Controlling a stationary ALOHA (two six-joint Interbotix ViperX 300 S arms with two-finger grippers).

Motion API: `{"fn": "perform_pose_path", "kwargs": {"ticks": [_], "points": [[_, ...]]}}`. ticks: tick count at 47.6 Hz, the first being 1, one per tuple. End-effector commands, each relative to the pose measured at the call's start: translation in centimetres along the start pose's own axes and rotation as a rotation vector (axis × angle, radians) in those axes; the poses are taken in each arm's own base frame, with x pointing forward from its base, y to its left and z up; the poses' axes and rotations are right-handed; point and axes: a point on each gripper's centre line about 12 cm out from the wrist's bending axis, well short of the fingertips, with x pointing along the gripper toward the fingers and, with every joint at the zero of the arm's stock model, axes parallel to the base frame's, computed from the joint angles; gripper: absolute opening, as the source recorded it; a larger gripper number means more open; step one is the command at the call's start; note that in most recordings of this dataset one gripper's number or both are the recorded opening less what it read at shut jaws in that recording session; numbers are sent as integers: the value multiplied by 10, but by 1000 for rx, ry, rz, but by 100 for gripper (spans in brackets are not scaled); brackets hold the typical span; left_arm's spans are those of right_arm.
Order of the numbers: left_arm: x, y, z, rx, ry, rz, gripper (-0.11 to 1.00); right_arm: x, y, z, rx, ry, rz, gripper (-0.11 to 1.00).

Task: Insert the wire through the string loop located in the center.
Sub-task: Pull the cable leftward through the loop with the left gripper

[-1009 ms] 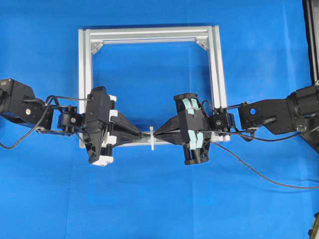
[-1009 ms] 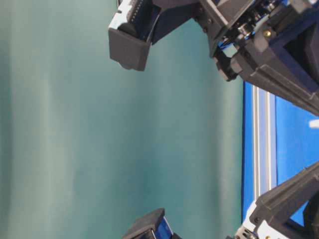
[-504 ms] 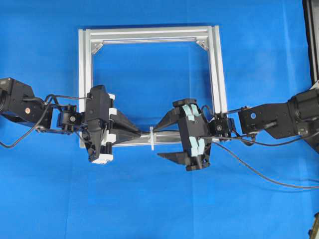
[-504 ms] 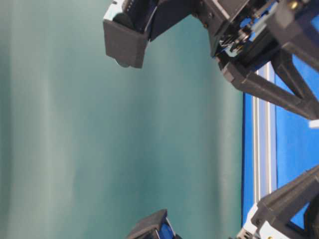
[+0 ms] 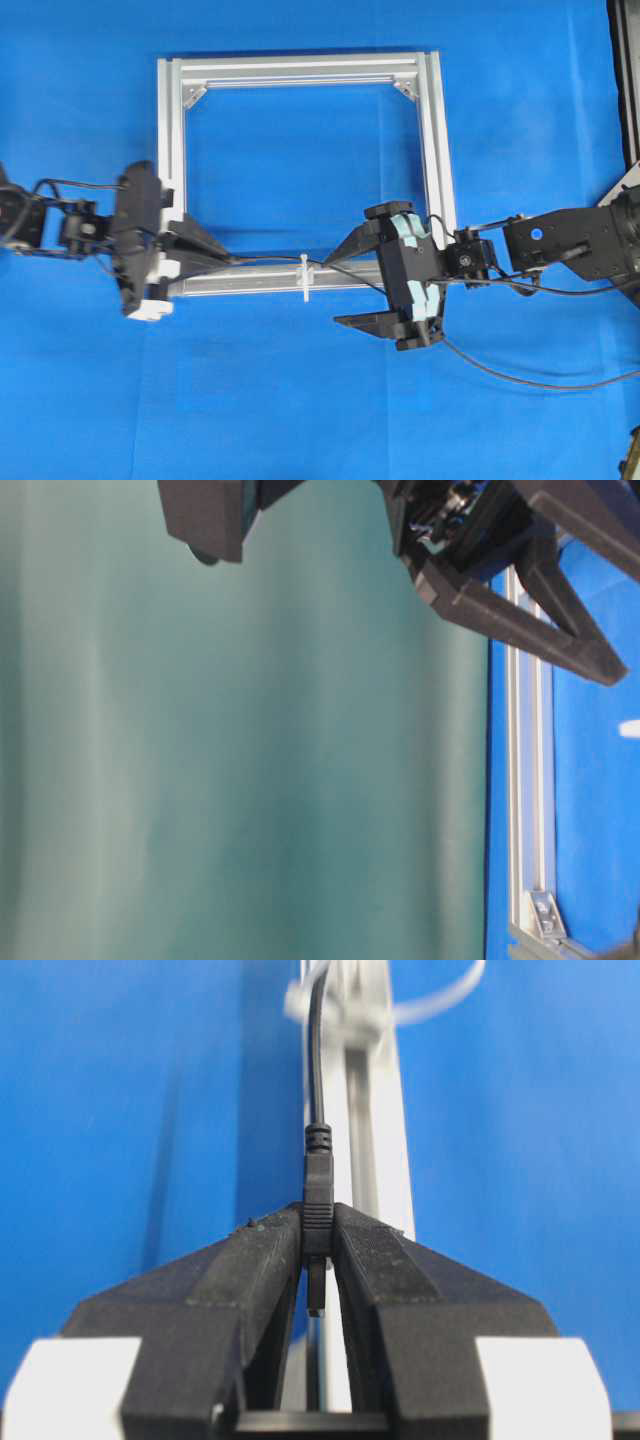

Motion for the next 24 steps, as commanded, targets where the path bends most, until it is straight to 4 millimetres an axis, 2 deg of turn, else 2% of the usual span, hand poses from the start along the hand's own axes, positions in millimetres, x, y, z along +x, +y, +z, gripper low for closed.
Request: {"fn": "perform_pose_path", "kwargs": {"ticks": [1, 17, 24], "points": [[-13, -4, 2, 3, -23, -19, 8, -6, 2, 14, 2, -43, 5, 77], [-51, -6, -27, -38, 28, -46, 8, -8, 3, 20, 2, -52, 6, 77], [-65, -10, -34, -37, 30, -76, 8, -8, 3, 20, 2, -53, 6, 77]]}}
